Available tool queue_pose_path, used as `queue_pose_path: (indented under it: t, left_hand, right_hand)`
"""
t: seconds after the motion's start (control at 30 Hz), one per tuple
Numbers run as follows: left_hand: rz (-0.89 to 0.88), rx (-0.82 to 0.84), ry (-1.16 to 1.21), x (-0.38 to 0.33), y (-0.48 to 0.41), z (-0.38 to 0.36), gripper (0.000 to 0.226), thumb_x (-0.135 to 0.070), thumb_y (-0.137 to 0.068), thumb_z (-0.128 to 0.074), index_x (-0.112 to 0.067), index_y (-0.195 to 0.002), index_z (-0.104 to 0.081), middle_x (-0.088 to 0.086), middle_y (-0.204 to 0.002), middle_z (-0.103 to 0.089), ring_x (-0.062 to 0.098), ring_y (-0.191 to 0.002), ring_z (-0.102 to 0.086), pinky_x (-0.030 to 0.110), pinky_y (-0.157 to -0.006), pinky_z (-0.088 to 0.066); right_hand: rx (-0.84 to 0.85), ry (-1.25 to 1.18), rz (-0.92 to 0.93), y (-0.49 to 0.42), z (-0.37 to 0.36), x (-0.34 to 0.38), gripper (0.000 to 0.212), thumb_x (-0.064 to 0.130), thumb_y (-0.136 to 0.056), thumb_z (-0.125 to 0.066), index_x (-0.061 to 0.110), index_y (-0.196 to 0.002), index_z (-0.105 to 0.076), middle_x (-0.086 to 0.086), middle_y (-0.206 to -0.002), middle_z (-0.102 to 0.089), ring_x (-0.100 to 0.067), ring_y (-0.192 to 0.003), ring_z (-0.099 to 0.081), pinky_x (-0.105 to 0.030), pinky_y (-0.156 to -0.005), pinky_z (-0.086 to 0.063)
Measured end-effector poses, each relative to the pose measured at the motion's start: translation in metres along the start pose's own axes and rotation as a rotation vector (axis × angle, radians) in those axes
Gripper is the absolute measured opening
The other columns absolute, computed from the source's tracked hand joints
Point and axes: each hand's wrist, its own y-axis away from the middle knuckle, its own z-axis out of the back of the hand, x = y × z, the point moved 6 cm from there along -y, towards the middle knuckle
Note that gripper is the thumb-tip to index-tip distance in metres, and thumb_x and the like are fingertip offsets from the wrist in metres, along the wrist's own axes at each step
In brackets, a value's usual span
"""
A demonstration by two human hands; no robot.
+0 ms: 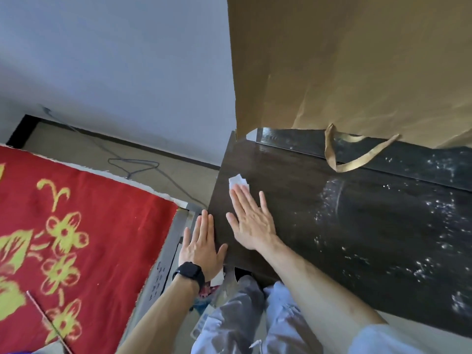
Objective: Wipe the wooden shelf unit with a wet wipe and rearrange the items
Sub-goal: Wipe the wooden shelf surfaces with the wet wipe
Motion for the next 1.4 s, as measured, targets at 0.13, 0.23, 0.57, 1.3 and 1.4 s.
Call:
queue_pose_path:
  t: [0.13,0.23,0.57,1.3,1.4]
  left_hand:
    - [-0.02,-0.028,0.037,0.005,0.002,-0.007,0.08,-0.063,-0.097,-0.015,-0.017,-0.153,0.02,0.0,-0.159,0.028,0.017,-0.15,0.018,0.043,-0.122,0.011]
    - [-0.022,-0.04,0.055,0.008,0.003,-0.009,0.078,-0.065,-0.097,-0.013,-0.02,-0.15,0.023,-0.003,-0.158,0.029,0.016,-0.149,0.019,0.045,-0.121,0.011]
    - [-0.052,-0.022,0.004,0.015,0.0,-0.014,0.079,-0.066,-0.096,-0.014,-0.022,-0.15,0.024,-0.004,-0.158,0.03,0.015,-0.149,0.019,0.044,-0.121,0.008]
    - [-0.191,0.062,0.016,0.036,0.035,-0.015,0.074,-0.053,-0.094,-0.017,-0.023,-0.154,0.015,-0.009,-0.159,0.025,0.009,-0.148,0.018,0.039,-0.121,0.008]
    - [-0.183,0.09,-0.016,0.047,0.052,-0.023,0.08,-0.037,-0.095,-0.04,-0.022,-0.157,0.009,-0.009,-0.159,0.023,0.012,-0.149,0.017,0.044,-0.124,0.001]
  right_hand:
    - [-0.091,-0.034,-0.436,0.036,0.028,-0.12,0.065,0.05,-0.103,-0.012,0.021,-0.158,0.005,0.006,-0.166,0.011,-0.011,-0.152,0.013,-0.053,-0.123,0.005]
    - [-0.104,-0.09,-0.685,0.052,0.034,-0.155,0.068,0.05,-0.102,-0.011,0.015,-0.158,0.007,-0.001,-0.166,0.011,-0.016,-0.152,0.013,-0.054,-0.123,0.0]
    - [-0.078,-0.037,-0.132,0.047,-0.015,0.014,0.065,0.045,-0.104,-0.02,0.014,-0.159,-0.005,-0.001,-0.167,0.002,-0.015,-0.153,0.007,-0.052,-0.123,-0.007]
    - [-0.115,-0.065,-0.531,0.119,-0.016,-0.055,0.075,0.055,-0.1,-0.024,0.009,-0.158,-0.007,-0.007,-0.167,-0.003,-0.021,-0.154,0.003,-0.056,-0.122,-0.008]
    - [-0.1,-0.097,-0.302,0.072,-0.023,0.017,0.072,0.054,-0.102,-0.018,0.01,-0.158,-0.008,-0.006,-0.167,0.0,-0.02,-0.154,0.005,-0.053,-0.123,-0.004]
